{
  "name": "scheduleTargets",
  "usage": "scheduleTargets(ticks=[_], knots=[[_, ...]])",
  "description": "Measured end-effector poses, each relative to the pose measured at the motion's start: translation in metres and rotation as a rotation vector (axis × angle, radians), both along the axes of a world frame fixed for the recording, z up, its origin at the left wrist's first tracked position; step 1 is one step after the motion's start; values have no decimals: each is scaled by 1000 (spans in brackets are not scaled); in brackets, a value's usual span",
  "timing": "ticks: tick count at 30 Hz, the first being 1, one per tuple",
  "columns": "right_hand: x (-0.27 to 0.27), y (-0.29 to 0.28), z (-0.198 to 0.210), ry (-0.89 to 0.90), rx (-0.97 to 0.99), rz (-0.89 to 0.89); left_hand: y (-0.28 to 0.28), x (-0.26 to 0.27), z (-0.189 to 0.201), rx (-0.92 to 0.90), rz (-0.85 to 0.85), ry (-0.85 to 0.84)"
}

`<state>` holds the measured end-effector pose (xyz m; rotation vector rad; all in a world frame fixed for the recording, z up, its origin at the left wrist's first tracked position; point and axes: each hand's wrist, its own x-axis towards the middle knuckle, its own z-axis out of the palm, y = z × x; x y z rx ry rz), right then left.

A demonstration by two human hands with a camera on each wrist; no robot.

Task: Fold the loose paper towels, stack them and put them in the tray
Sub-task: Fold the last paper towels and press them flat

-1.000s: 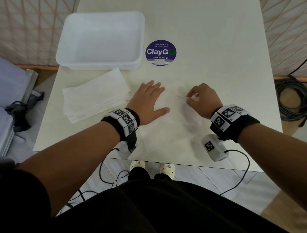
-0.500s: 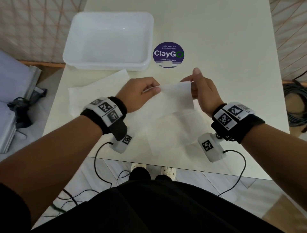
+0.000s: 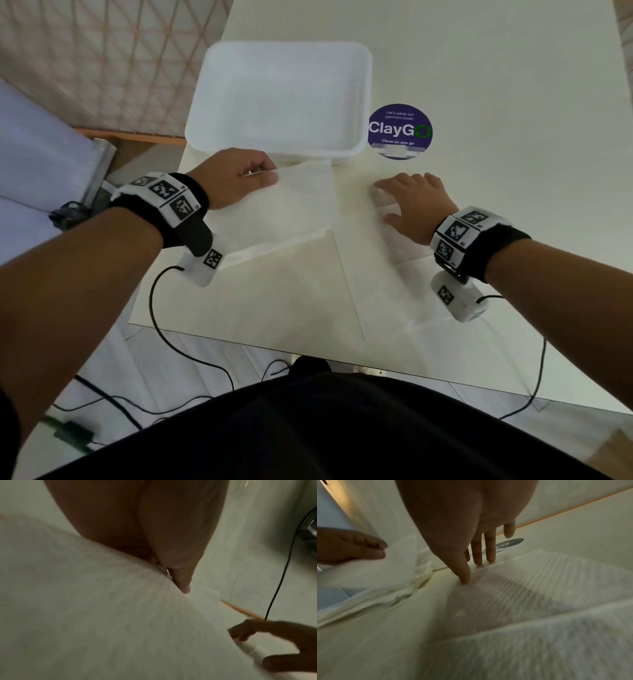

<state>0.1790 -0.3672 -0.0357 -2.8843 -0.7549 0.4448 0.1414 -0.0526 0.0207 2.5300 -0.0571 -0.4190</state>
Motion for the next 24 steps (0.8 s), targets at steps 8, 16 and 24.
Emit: scheduleTargets(ticks=[8,16,24], knots=[[11,7,10,48,-37,-38,14,3,-41,-2,87,55],[11,9,15,131,-30,-61,20,3,-50,2,93,-27],[10,9,15,139,-92,-38,18,-1,-62,122,72,-102]])
